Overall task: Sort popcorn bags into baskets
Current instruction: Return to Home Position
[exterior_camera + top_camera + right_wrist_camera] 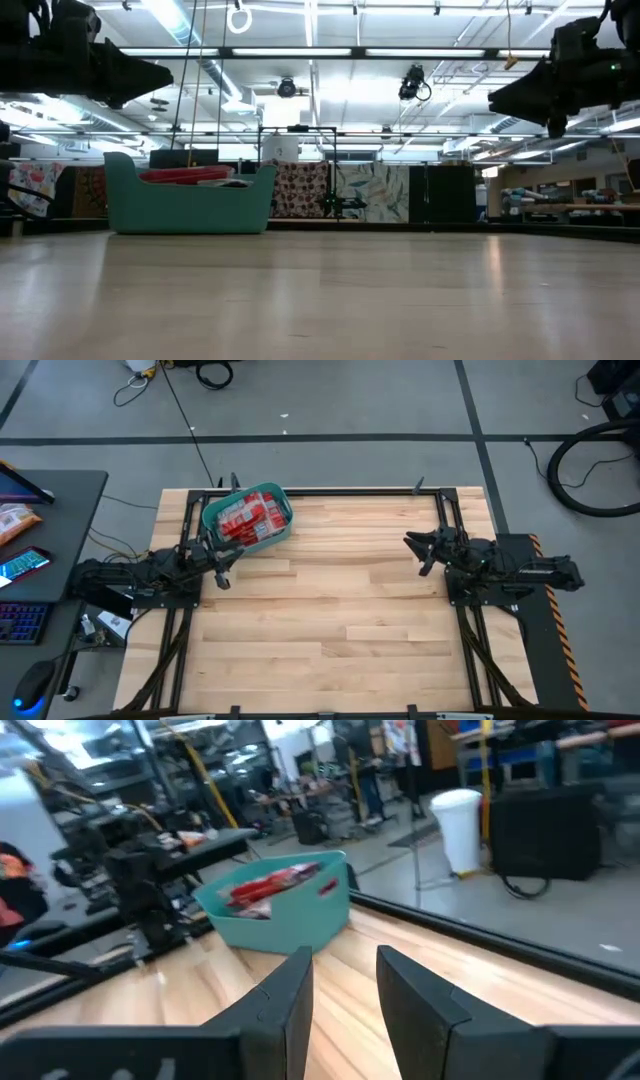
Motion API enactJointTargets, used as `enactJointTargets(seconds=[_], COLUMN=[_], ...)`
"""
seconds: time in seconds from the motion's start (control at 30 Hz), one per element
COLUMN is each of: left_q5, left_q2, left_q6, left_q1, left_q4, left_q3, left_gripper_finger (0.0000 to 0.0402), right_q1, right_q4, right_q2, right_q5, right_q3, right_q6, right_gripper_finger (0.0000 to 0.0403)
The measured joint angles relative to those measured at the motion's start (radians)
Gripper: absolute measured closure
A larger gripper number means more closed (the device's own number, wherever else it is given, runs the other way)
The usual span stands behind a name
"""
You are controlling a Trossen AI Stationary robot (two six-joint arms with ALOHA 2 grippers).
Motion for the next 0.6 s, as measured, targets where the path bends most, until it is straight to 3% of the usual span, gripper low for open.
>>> enactJointTargets(seconds=[0.13, 0.5, 0.6], left_q5=[0.000, 0.000, 0.000], left_q2=[0.000, 0.000, 0.000], left_q6=[0.000, 0.000, 0.000], left_q1=[0.000, 0.000, 0.000], left_q4=[-0.002, -0.003, -0.006], left_q3=[0.000, 0.000, 0.000], left_gripper_finger=[0.0285, 0.0285, 0.0285], right_q1=[0.000, 0.000, 0.000], right_q4=[-0.002, 0.089, 0.090], right_q2=[-0.031, -0.049, -0.049], right_q5=[0.042, 0.013, 0.057], right_q3=[-0.028, -0.077, -0.077], right_q6=[0.014, -0.012, 0.000], right_gripper_finger=[0.0284, 0.0284, 0.0284])
